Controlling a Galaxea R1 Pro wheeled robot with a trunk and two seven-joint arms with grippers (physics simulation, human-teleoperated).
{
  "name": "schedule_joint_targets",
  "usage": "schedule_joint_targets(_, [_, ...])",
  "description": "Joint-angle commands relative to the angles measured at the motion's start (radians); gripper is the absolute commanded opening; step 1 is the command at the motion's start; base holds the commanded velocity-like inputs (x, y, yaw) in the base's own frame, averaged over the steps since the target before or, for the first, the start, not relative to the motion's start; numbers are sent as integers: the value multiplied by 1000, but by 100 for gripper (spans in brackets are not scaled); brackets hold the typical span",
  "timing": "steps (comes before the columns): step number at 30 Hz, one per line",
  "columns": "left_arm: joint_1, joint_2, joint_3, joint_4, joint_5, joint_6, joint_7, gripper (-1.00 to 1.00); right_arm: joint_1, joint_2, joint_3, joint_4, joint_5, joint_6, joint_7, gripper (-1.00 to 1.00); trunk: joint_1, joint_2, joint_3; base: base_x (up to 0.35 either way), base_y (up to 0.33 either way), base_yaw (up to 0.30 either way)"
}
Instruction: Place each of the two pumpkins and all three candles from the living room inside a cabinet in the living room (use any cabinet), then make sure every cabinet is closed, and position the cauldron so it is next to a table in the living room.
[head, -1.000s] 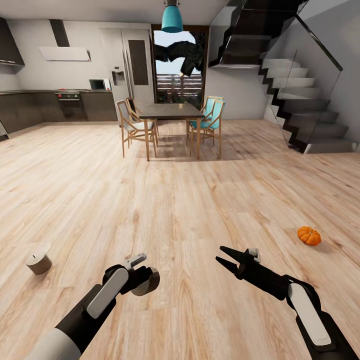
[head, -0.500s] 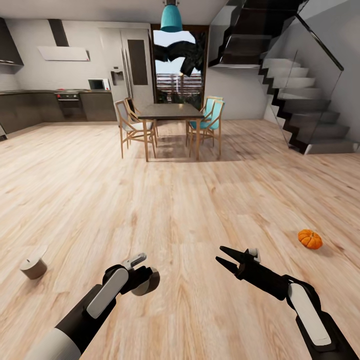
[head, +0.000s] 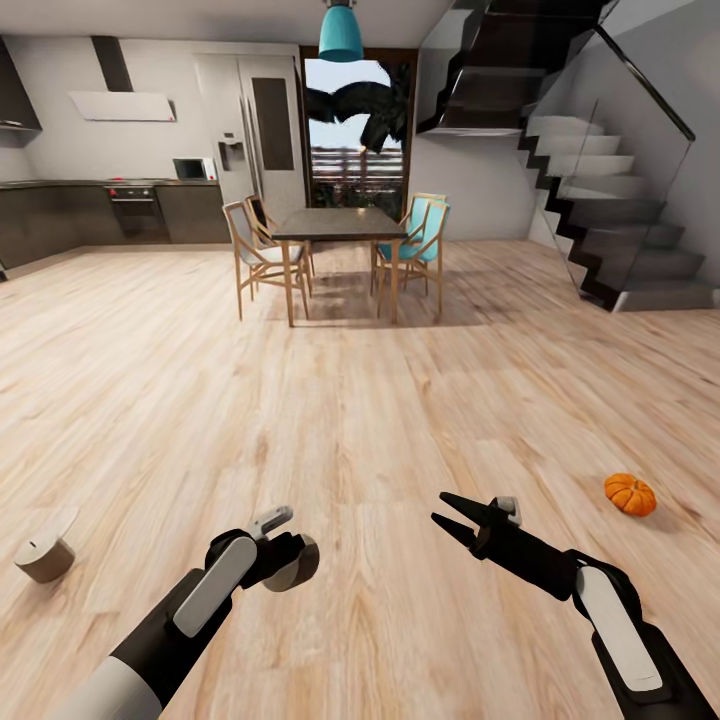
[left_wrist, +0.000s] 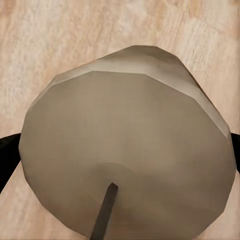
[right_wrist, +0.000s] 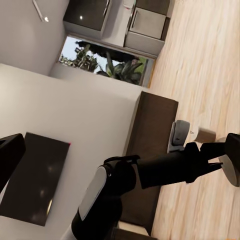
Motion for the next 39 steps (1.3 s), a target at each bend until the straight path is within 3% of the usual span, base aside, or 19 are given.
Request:
schedule_joint_targets(1, [-1, 1, -2, -1, 4, 2, 5, -100, -1, 0, -1, 0, 2, 4, 4, 100, 0, 0, -1, 203, 0, 0])
schedule_joint_targets(39, [-1, 1, -2, -1, 2, 1, 5, -100, -1, -1, -1, -2, 3, 4, 1, 100, 0, 0, -1, 205, -42, 0])
